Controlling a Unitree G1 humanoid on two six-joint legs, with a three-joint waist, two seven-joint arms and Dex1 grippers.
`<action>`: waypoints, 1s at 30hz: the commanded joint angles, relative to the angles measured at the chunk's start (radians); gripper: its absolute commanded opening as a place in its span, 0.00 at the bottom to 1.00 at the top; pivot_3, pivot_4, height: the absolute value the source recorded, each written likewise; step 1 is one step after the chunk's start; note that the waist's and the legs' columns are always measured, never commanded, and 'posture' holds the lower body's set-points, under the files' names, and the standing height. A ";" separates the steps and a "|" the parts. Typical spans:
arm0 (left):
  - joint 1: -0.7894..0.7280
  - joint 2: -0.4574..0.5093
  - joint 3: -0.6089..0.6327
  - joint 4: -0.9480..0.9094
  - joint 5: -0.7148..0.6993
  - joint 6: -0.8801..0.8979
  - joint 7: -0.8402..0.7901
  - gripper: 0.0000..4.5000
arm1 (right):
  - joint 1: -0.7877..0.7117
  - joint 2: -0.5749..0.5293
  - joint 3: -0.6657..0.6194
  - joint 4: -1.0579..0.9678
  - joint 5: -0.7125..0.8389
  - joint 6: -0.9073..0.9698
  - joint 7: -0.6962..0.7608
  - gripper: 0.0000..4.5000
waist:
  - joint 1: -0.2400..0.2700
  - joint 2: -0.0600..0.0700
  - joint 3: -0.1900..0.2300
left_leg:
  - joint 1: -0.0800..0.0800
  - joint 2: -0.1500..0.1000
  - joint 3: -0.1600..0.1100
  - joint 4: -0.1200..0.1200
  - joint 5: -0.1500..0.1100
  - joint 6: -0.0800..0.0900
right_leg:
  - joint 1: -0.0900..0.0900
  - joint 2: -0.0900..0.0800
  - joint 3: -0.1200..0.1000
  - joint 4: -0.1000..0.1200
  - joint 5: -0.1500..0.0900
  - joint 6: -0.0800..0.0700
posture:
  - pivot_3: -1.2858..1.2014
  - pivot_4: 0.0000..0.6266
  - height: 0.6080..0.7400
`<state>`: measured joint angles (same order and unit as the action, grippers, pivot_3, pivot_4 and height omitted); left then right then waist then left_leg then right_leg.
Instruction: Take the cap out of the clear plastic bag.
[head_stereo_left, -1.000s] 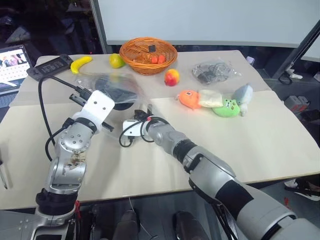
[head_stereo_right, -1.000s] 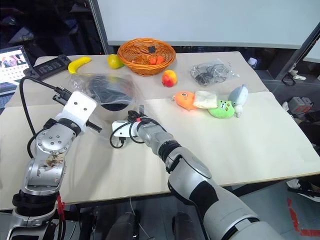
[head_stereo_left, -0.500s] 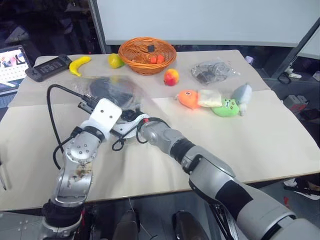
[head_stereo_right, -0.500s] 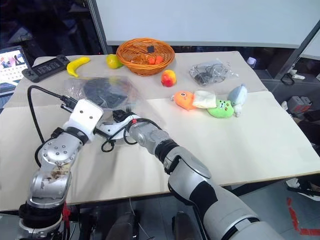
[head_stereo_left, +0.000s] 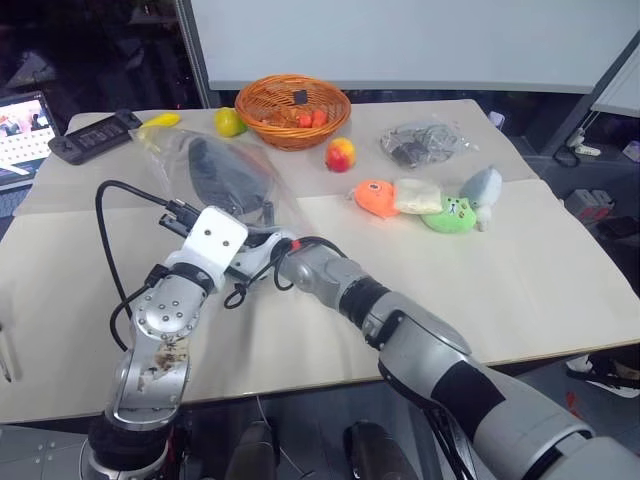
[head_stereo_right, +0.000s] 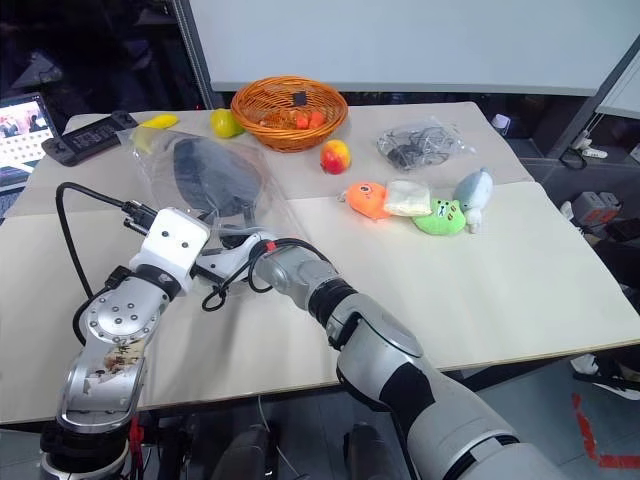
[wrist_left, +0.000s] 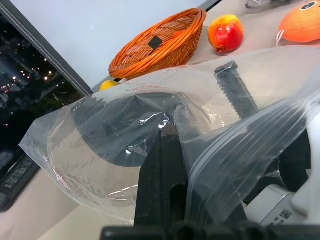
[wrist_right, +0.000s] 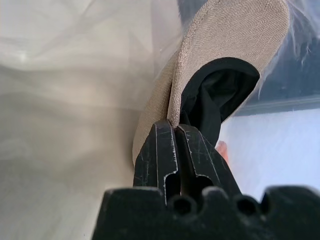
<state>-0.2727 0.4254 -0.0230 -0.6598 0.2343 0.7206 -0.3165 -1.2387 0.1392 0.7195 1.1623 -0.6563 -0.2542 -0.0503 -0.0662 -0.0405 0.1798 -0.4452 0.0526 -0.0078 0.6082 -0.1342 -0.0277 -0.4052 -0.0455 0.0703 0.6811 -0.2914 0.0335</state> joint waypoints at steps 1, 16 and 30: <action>0.009 0.000 -0.020 -0.025 0.004 -0.017 0.001 0.00 | 0.082 0.022 -0.088 -0.189 0.118 -0.092 0.100 0.01 | 0.000 0.000 0.000 | 0.000 0.000 0.000 0.000 0.000 0.000 | 0.000 0.000 0.000 0.000 0.000 0.000 | 0.52 0.24 1.00; 0.030 0.003 -0.038 0.009 -0.015 -0.046 0.013 0.00 | 0.436 -0.260 -0.317 -0.860 0.360 0.139 0.534 0.01 | 0.012 -0.001 -0.001 | 0.004 0.000 -0.001 0.002 0.000 0.000 | 0.005 0.001 0.000 0.000 0.000 0.000 | 0.52 0.24 1.00; 0.030 0.012 -0.041 0.028 -0.014 -0.057 0.011 0.00 | 0.482 -0.418 -0.436 -1.193 0.545 0.376 0.768 0.01 | 0.028 -0.001 -0.001 | 0.000 0.000 -0.001 0.002 0.000 0.000 | 0.003 0.000 0.000 -0.002 0.000 0.000 | 0.52 0.24 1.00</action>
<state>-0.2363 0.4320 -0.0656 -0.6135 0.2125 0.6760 -0.3066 -0.7621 -0.2554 0.2833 0.0628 -0.1421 0.1163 0.6573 -0.0380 -0.0415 0.1791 -0.4449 0.0522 -0.0083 0.6104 -0.1341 -0.0273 -0.4022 -0.0451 0.0702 0.6795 -0.2915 0.0336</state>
